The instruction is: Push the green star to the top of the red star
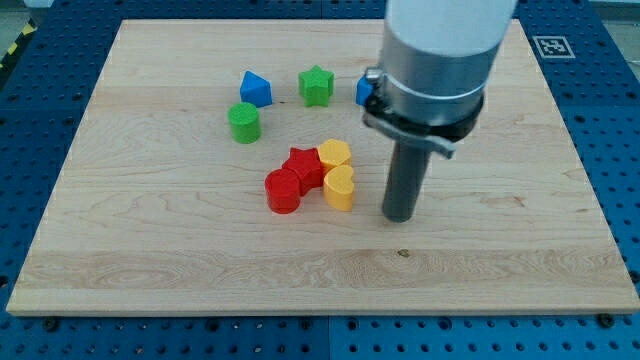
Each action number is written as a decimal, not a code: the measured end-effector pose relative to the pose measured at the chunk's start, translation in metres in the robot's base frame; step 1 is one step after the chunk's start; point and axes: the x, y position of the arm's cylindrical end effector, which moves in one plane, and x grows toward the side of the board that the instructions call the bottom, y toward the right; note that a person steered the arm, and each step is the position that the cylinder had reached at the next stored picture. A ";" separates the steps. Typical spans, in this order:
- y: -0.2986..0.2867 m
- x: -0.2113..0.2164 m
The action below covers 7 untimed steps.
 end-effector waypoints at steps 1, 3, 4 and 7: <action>0.005 -0.036; 0.007 -0.128; 0.013 -0.172; -0.027 -0.204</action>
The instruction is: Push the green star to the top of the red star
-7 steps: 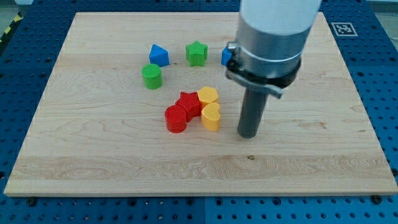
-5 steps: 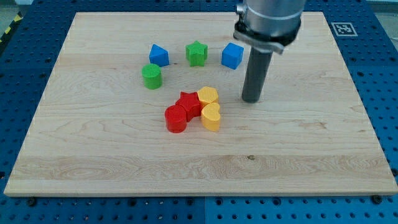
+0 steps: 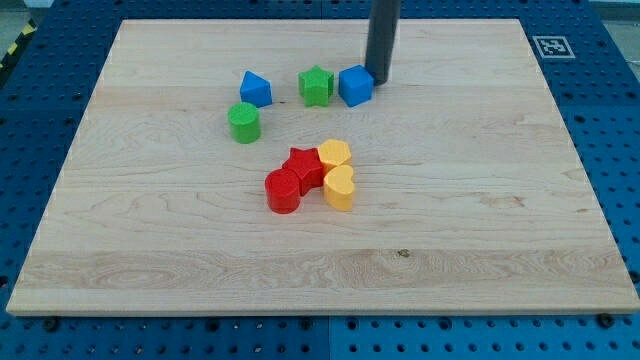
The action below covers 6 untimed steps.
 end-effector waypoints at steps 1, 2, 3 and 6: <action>-0.002 -0.002; -0.004 -0.002; -0.017 -0.002; -0.061 -0.020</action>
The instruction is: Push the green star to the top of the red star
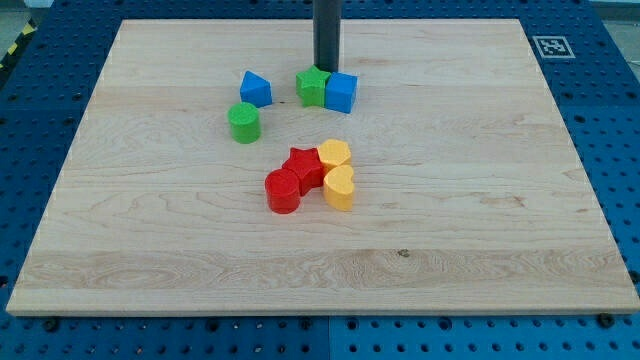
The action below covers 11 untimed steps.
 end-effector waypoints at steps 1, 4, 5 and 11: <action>-0.004 -0.008; -0.023 0.034; -0.024 0.034; -0.021 0.082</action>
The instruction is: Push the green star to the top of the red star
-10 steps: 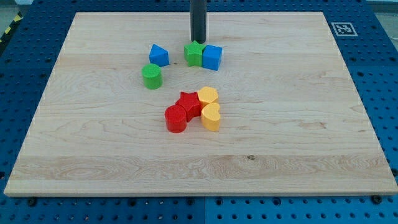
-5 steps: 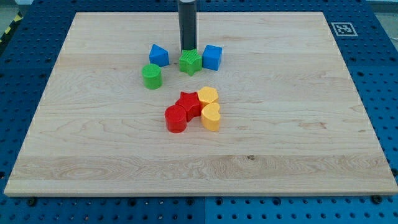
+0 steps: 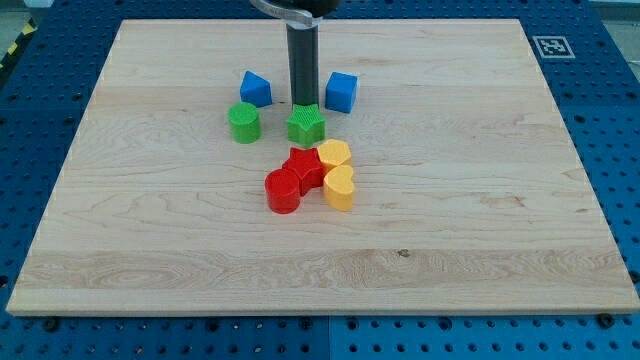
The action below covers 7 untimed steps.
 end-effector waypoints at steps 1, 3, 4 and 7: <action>-0.002 0.000; 0.014 -0.019; 0.015 -0.007; 0.051 -0.009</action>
